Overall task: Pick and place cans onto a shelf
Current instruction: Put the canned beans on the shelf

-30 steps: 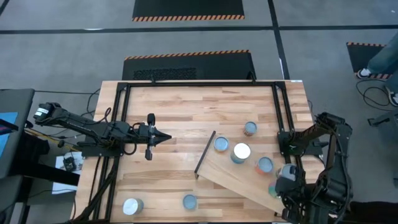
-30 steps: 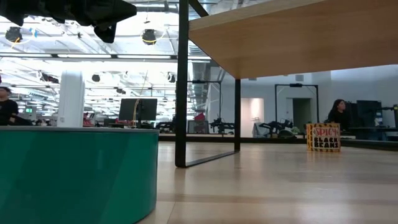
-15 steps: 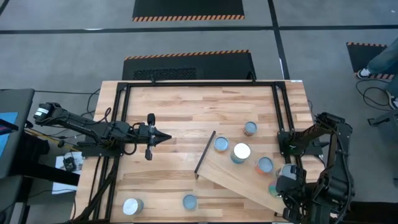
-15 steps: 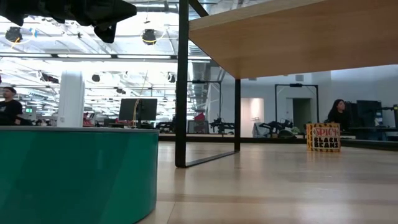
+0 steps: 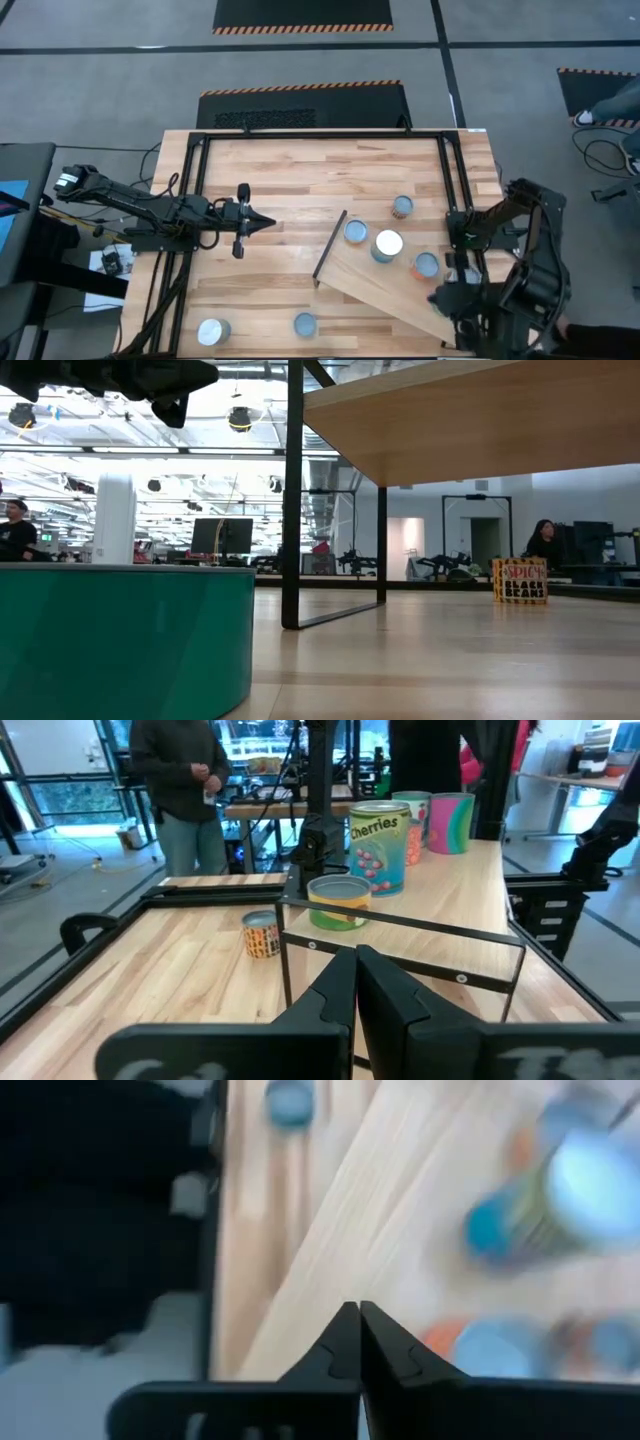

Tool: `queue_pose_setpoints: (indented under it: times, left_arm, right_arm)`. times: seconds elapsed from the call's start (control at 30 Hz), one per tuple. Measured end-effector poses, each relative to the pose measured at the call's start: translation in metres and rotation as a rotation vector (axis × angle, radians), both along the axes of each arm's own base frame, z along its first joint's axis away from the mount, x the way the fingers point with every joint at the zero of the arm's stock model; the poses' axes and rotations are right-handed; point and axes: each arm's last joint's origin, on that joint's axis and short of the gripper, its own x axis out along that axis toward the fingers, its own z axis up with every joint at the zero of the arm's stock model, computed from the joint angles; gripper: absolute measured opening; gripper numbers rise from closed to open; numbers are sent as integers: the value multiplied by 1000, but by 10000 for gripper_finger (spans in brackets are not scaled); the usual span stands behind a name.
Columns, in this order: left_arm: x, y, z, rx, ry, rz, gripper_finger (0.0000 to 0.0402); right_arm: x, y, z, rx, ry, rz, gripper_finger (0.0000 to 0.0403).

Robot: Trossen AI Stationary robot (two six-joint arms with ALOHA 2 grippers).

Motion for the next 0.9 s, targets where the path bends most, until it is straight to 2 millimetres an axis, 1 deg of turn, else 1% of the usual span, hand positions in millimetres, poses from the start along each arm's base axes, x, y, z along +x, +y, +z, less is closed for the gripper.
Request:
queue_pose_setpoints:
  times: [0.1,0.2,0.3,0.37,0.43,0.53,0.63,0.77,0.9]
  left_arm:
    - [0,0,-1,5,9,-1,2]
    - [1,0,-4,29,36,-2,2]
    - [3,-1,-7,36,52,-2,2]
    - [4,-1,-8,40,62,0,2]
    - [5,1,-10,55,76,13,2]
    - [8,6,-12,65,91,63,1]
    - [9,14,-12,60,91,77,0]
    - [8,23,-17,47,69,62,0]
    - [3,34,-34,21,35,64,0]
  right_arm:
    - [2,-15,9,-88,-91,36,10]
    - [0,-38,18,-129,-154,24,6]
    - [-6,-69,25,-151,-216,-32,5]
    - [-11,-93,25,-150,-236,-89,5]
    - [-16,-119,22,-140,-239,-164,5]
    - [-24,-159,13,-119,-240,-324,4]
    - [-30,-190,1,-76,-231,-481,4]
    - [-31,-217,-16,-20,-218,-591,4]
    - [-23,-239,-32,15,-169,-646,4]
